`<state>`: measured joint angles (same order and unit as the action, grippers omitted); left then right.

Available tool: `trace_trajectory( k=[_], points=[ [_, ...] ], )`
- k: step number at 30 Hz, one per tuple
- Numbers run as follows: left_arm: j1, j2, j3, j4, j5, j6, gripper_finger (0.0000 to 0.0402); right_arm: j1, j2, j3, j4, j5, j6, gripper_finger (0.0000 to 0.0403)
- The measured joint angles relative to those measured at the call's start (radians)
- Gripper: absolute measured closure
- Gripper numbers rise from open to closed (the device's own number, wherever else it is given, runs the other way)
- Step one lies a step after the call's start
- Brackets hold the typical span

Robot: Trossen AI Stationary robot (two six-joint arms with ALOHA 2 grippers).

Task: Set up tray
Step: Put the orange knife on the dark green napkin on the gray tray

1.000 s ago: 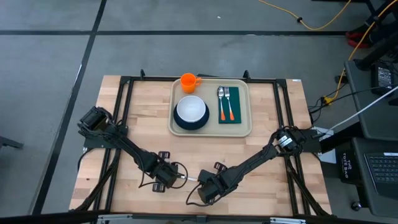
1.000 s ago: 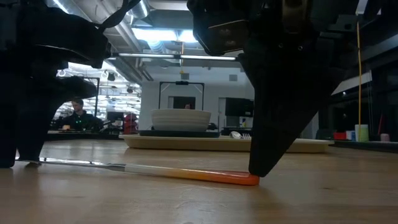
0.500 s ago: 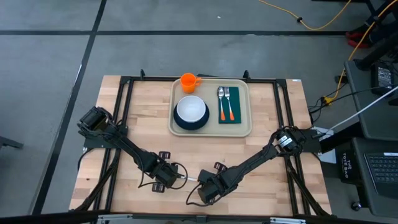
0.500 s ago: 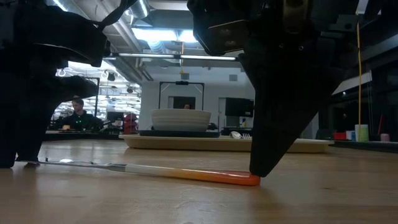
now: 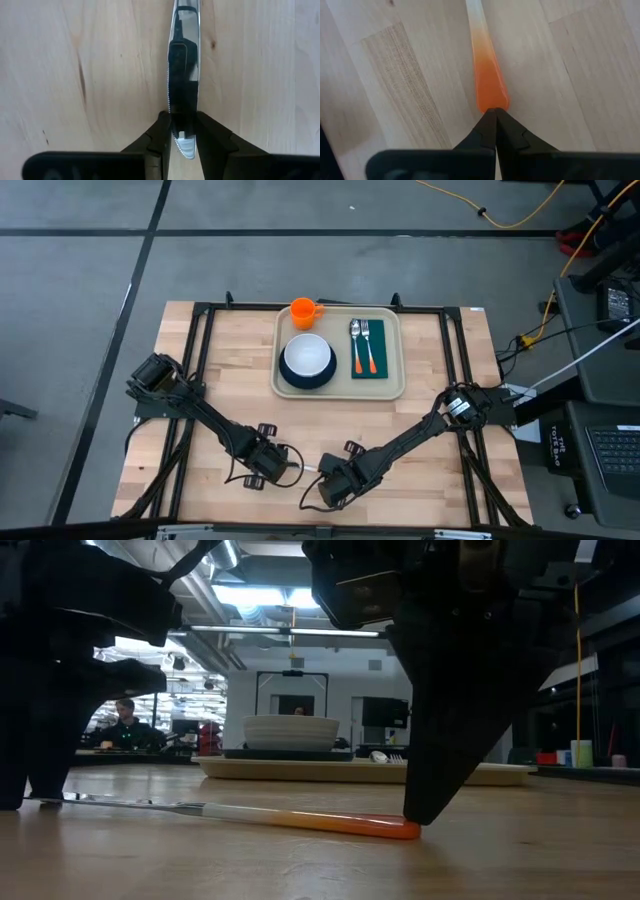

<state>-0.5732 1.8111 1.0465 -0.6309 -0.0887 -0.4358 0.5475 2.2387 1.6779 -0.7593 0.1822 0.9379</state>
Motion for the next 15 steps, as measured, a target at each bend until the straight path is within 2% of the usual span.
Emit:
trace_trajectory(
  k=[15],
  points=[
    [0.000, 0.002, 0.015, -0.030, 0.005, 0.028, 0.0338, 0.000, -0.007, 0.009, 0.002, 0.003, -0.010, 0.0365]
  ],
)
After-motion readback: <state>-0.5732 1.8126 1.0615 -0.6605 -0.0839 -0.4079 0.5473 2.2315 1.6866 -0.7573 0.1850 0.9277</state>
